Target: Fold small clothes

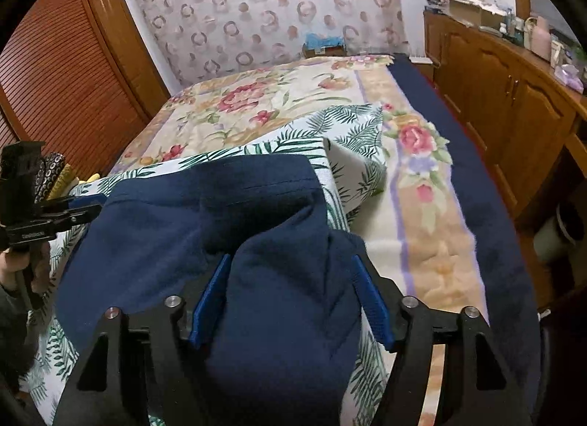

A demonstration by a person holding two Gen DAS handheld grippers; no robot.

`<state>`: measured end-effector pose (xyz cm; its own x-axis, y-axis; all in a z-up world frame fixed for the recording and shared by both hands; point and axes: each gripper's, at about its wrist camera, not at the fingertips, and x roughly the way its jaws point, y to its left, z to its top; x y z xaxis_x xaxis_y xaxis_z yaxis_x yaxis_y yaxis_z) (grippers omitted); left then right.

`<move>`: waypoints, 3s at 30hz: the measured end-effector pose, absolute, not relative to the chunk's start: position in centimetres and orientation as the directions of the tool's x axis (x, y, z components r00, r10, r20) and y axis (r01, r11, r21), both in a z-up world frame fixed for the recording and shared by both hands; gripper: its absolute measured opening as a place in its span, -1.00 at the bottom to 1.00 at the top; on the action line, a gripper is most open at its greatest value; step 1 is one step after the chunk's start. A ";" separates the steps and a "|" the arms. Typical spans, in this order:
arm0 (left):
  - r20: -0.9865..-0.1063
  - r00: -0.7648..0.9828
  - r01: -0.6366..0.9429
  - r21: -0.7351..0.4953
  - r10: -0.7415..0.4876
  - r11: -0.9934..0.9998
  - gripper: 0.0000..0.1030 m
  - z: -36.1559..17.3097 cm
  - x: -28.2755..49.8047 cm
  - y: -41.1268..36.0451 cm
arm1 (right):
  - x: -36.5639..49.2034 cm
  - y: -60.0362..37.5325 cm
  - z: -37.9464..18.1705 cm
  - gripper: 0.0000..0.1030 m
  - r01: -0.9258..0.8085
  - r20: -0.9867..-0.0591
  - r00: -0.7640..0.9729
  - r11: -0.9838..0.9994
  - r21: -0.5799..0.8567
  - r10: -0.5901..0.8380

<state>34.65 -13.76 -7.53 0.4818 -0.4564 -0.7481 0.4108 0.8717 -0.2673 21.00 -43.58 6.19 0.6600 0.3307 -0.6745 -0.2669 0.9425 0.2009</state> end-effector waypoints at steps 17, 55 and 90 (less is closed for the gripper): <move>-0.754 0.439 0.458 -0.279 -0.488 0.844 0.03 -8.2 35.0 -15.3 | 21.3 -44.3 5.1 0.10 -0.286 -0.658 0.614 0.900 0.329 0.436; -0.393 0.861 0.273 -0.178 -0.323 0.945 -0.81 8.5 15.1 5.8 | 15.2 -23.8 19.0 -0.73 -0.720 -0.351 0.668 0.689 -0.082 0.656; -0.560 0.825 -0.270 -0.270 0.078 0.924 -0.71 -3.7 7.6 24.4 | 37.5 9.1 9.9 0.15 -0.868 -0.601 0.450 0.482 -0.121 0.661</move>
<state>7.63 24.43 -3.69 0.8248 0.0776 -0.5600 -0.2702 0.9242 -0.2700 37.46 9.13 9.92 0.4505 0.6606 -0.6005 -0.8678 0.4820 -0.1207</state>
